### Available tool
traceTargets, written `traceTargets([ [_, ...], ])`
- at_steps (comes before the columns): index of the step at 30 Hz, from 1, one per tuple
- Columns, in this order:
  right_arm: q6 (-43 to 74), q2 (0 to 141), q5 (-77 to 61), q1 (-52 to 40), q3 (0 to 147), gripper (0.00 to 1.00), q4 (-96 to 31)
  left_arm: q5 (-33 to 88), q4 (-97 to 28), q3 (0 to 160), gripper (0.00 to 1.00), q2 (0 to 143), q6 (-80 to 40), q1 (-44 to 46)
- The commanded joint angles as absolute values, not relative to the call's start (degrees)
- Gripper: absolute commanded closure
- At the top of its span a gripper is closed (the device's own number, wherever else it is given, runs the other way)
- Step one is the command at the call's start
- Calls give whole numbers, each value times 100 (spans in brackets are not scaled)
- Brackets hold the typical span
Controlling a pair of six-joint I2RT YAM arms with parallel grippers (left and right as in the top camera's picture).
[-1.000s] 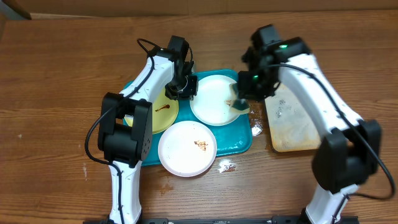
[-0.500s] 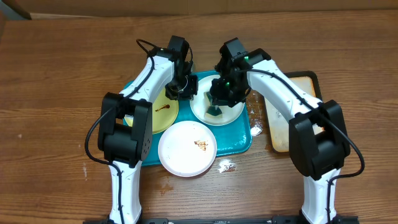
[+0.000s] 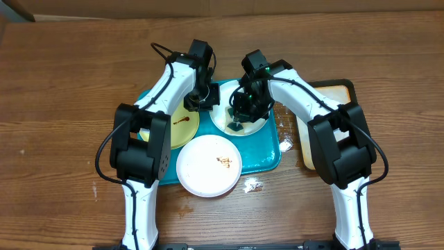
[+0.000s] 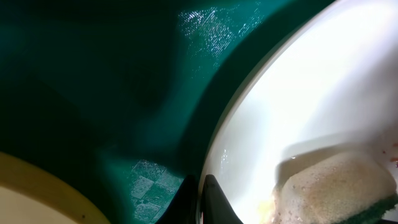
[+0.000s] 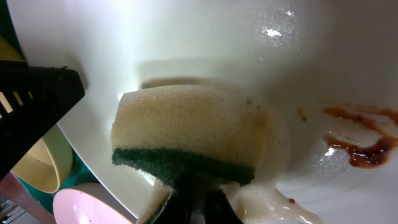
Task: Clean dirty plates on tray and stack at the side
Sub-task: 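Scrub the white plate with the sponge in the right gripper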
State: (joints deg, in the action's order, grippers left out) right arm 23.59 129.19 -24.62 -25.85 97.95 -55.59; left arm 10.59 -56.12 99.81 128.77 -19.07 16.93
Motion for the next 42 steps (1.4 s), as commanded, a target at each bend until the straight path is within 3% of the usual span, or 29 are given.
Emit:
traceTargets([
  [1, 2408, 13190, -1984, -2571, 9837, 96, -5537, 569, -5699, 10057, 96, 12995, -2016, 1730],
  [24, 3177, 13185, 1498, -2491, 9839, 96, -6377, 403, -5986, 10057, 96, 12995, -2014, 1730],
  [27, 3020, 13181, 1385, -2499, 9841, 96, -6348, 403, -6018, 10057, 96, 12995, -2001, 1730],
  [33, 1811, 13181, -486, -2707, 10053, 96, -5839, 408, -6018, 10057, 96, 12995, -1988, 1730],
  [42, 2281, 13181, -1964, -2888, 10359, 96, -4960, 447, -6040, 10057, 96, 12995, -1927, 1741],
])
